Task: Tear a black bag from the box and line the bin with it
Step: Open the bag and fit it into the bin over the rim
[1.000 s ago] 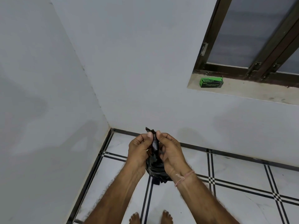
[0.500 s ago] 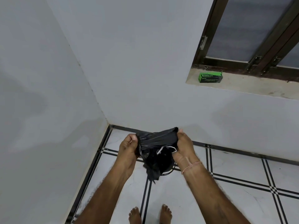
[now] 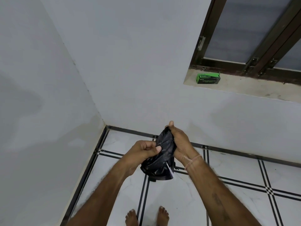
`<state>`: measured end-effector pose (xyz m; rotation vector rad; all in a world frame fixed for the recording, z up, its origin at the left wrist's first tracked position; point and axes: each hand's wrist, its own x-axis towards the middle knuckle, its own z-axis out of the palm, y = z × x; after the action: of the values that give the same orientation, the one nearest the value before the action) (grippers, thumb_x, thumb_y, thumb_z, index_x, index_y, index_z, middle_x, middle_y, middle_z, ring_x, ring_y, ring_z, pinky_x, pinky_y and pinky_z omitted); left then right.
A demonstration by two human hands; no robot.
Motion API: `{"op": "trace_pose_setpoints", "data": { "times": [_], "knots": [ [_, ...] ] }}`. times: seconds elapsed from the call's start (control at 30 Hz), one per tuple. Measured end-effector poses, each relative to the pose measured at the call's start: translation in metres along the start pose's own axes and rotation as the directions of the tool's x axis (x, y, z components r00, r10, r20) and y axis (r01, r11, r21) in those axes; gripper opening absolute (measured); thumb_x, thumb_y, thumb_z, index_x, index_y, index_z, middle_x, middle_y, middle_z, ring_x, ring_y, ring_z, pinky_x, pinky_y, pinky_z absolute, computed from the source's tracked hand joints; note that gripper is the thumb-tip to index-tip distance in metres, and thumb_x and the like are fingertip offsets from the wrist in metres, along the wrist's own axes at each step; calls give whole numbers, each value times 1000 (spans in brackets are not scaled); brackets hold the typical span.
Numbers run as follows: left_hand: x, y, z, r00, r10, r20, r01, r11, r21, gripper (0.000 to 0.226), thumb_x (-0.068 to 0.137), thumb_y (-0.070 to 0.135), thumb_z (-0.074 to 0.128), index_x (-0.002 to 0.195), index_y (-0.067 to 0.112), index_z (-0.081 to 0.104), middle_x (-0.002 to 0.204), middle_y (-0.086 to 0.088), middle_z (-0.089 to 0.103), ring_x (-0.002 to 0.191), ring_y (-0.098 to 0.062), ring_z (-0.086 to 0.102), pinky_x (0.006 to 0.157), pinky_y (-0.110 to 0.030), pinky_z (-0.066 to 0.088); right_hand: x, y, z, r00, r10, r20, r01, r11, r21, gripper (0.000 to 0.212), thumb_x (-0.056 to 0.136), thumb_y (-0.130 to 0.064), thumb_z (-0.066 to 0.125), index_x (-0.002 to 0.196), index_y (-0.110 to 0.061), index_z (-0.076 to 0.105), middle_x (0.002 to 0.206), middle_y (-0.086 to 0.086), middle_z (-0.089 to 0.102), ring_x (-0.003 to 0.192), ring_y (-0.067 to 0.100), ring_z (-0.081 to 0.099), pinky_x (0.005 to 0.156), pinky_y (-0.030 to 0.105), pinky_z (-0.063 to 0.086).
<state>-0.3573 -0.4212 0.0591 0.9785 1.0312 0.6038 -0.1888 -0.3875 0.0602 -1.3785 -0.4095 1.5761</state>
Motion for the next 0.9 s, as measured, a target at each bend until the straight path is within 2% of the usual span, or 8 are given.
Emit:
{"op": "trace_pose_setpoints", "data": {
  "times": [0.1,0.17,0.23,0.3,0.43,0.53,0.8,0.9],
  "knots": [
    [6,-6,5,992,-25,-121,4,984,-178,28,97,22,68,102,-6,73,96,-21,76,83,-25,73,75,-30,60,4,-6,5,1000,16,19,-16,1000,-14,39,99,-45,64,78,-12,64,66,4,69,69,22,65,81,39,56],
    [8,-4,11,975,-29,-220,-24,972,-232,25,95,23,71,95,-2,71,90,-19,75,76,-25,72,69,-29,59,13,1,1,989,-147,-11,144,981,-129,30,100,-41,65,87,-14,66,82,5,73,82,25,68,82,38,55],
    [10,-1,15,938,-30,-346,-58,968,-243,20,92,23,75,86,5,69,85,-19,76,70,-26,71,62,-28,57,12,10,-7,896,-439,-69,355,800,-484,18,97,-42,67,99,-24,64,103,0,69,101,22,65,84,34,54],
    [12,3,16,902,-26,-430,-97,960,-261,19,90,23,78,85,7,69,82,-19,76,66,-25,72,57,-28,56,-1,17,-13,826,-560,-59,426,690,-586,20,94,-46,70,99,-28,64,104,-4,68,100,15,62,82,30,50],
    [15,7,19,911,-40,-411,-97,947,-306,25,96,26,70,88,2,72,75,-12,74,65,-20,71,62,-31,60,-23,24,0,960,-185,211,243,924,-294,43,83,-45,80,102,-8,71,98,16,76,90,21,72,81,42,61],
    [19,2,18,927,-80,-366,-74,919,-387,26,98,24,66,99,0,75,91,-17,77,82,-23,75,81,-41,63,-21,25,3,967,-176,184,217,947,-238,37,81,-33,84,100,-4,72,92,15,75,88,25,72,79,42,60],
    [20,-2,18,932,-129,-338,-86,829,-553,32,83,32,72,103,6,71,94,-9,80,83,-19,78,66,-28,62,-12,17,2,997,-18,77,21,999,-45,24,96,-23,72,78,-8,66,81,15,73,67,23,70,59,30,59],
    [21,-8,9,924,-144,-354,-107,792,-601,32,82,36,70,99,9,66,100,-10,79,87,-21,77,69,-31,63,-6,14,-1,995,99,11,-99,993,57,21,100,-29,65,95,-8,67,93,14,77,78,25,74,66,39,64]
  ]
}}
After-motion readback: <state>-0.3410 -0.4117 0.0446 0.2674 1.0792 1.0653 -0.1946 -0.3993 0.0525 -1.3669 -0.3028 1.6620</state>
